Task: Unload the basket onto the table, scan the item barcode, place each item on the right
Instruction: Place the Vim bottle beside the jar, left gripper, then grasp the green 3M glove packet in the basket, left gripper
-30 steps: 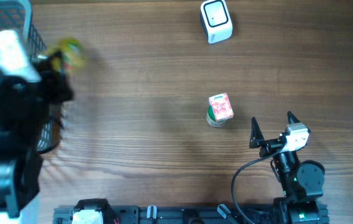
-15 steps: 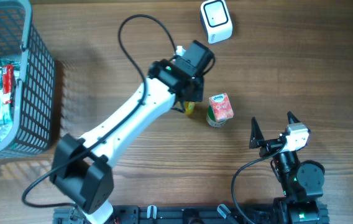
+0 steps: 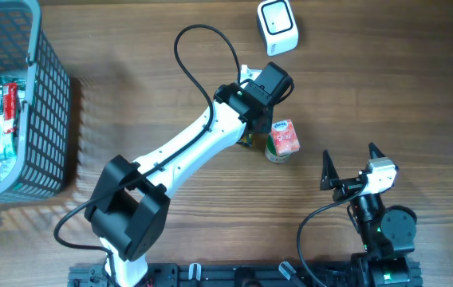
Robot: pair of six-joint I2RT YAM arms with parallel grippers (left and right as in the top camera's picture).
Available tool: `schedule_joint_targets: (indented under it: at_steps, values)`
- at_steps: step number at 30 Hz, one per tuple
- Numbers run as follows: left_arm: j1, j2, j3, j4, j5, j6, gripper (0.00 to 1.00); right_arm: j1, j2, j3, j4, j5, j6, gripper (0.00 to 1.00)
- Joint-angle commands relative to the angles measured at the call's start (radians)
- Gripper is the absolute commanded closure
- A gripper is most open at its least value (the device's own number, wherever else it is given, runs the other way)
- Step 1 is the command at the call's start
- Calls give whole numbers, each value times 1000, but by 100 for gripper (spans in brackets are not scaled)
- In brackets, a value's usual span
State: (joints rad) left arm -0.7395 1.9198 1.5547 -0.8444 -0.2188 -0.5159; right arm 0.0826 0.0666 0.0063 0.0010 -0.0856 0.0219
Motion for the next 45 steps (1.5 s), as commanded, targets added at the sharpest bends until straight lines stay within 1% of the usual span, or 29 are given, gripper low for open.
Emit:
schedule_joint_targets:
  at_steps: [1, 2, 4, 6, 8, 10, 12, 14, 16, 18, 19, 20, 22, 23, 24, 25, 26, 27, 28, 29, 30, 33, 34, 37, 40, 42, 45]
  values:
    - [-5, 5, 2, 2, 10, -16, 19, 3, -4, -1, 4, -8, 11, 0]
    - [-5, 5, 2, -2, 12, -16, 12, 3, -4, -1, 4, -7, 11, 0]
    - [-2, -6, 10, 0, 13, 18, 4, 3, -4, -1, 4, -8, 11, 0]
    - [21, -63, 85, -16, 12, 105, 4, 3, -4, -1, 4, -7, 11, 0]
    - [76, -150, 238, -64, 9, 174, 0, 3, -4, -1, 4, -8, 11, 0]
    - [145, -227, 372, -97, 8, 245, 0, 3, -4, -1, 4, -8, 11, 0]
    - [241, -314, 458, -111, 6, 378, 0, 3, -4, -1, 4, -8, 11, 0]
    - [368, -401, 469, -111, -47, 454, 0, 3, -4, -1, 4, -8, 11, 0]
    - [587, -472, 469, -126, -117, 544, 0, 3, -4, -1, 4, -8, 11, 0]
    - [789, -488, 469, -125, -114, 610, 0, 3, -4, -1, 4, -7, 11, 0]
    - [905, -481, 469, -124, -111, 617, 0, 3, -4, -1, 4, -8, 11, 0]
    - [1072, -449, 468, -110, -67, 620, 0, 3, -4, -1, 4, -8, 11, 0]
    - [1226, -391, 467, -107, 68, 689, 0, 3, -4, -1, 4, -7, 11, 1]
    - [1287, -350, 467, -119, 105, 735, 0, 3, -4, -1, 4, -8, 11, 0]
    - [1332, -308, 467, -143, 106, 774, 0, 3, -4, -1, 4, -8, 11, 0]
    - [1371, -263, 467, -167, 106, 802, 0, 3, -4, -1, 4, -8, 11, 0]
    - [1414, -192, 467, -209, 107, 801, 0, 3, -3, -1, 4, -8, 11, 1]
    - [1431, -153, 467, -229, 109, 802, 0, 3, -4, -1, 4, -8, 11, 0]
    - [1443, -99, 467, -249, 131, 830, 0, 3, -4, -1, 4, -8, 11, 0]
    - [1452, -42, 464, -269, 163, 889, 0, 3, -4, -1, 4, -7, 11, 0]
    - [1452, -8, 459, -280, 179, 922, 0, 3, -4, -1, 4, -8, 11, 0]
    - [1452, 108, 429, -283, 167, 1011, 0, 3, -3, -1, 4, -7, 11, 0]
    - [1452, 127, 422, -283, 157, 1025, 0, 3, -4, -1, 4, -8, 11, 0]
    - [1453, 224, 377, -249, 47, 1036, 0, 3, -4, -1, 4, -8, 11, 0]
    - [1454, 297, 360, -220, 42, 1040, 0, 3, -4, -1, 4, -8, 11, 0]
    - [1460, 335, 360, -221, 42, 1089, 0, 3, -3, -1, 4, -7, 11, 0]
    - [1467, 359, 343, -217, 42, 1093, 0, 3, -4, -1, 4, -7, 11, 1]
